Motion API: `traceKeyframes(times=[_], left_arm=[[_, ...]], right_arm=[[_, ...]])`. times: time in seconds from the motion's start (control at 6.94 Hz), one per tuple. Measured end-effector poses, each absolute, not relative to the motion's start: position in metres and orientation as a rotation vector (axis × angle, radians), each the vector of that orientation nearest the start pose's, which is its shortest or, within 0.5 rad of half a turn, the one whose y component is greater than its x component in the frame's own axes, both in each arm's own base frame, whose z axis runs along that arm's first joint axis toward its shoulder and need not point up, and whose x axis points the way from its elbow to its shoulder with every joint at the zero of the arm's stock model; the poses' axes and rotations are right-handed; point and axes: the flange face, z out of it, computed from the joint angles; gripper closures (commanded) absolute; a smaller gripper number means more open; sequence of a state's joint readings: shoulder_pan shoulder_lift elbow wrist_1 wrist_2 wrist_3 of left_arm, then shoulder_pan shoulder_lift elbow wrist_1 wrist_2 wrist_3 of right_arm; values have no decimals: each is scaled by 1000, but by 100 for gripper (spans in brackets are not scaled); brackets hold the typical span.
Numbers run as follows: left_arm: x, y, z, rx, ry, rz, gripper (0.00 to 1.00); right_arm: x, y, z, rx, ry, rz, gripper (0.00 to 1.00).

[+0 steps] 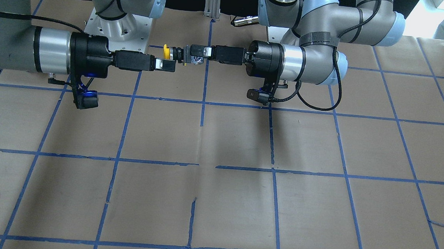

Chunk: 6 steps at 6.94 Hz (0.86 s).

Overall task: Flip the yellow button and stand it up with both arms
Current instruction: 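Close the right gripper on the yellow cap held by the left gripper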

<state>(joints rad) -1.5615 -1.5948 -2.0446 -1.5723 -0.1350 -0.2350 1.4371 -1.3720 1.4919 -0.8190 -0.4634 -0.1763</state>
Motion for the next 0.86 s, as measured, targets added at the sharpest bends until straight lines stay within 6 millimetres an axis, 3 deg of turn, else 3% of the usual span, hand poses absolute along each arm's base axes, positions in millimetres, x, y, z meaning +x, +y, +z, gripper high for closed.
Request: traceKeyframes(times=[0.14, 0.43, 0.72, 0.86], left_arm=[[-228, -451, 364, 584, -1355, -543, 100], [-228, -450, 365, 585, -1354, -544, 99], [-228, -449, 367, 584, -1354, -545, 92], [-228, -450, 368, 582, -1355, -543, 27]], right_arm=[[156, -526, 428, 486, 1857, 679, 79], [156, -521, 429, 480, 1873, 700, 83], [156, -517, 430, 487, 1870, 722, 83], [156, -517, 431, 488, 1868, 723, 82]])
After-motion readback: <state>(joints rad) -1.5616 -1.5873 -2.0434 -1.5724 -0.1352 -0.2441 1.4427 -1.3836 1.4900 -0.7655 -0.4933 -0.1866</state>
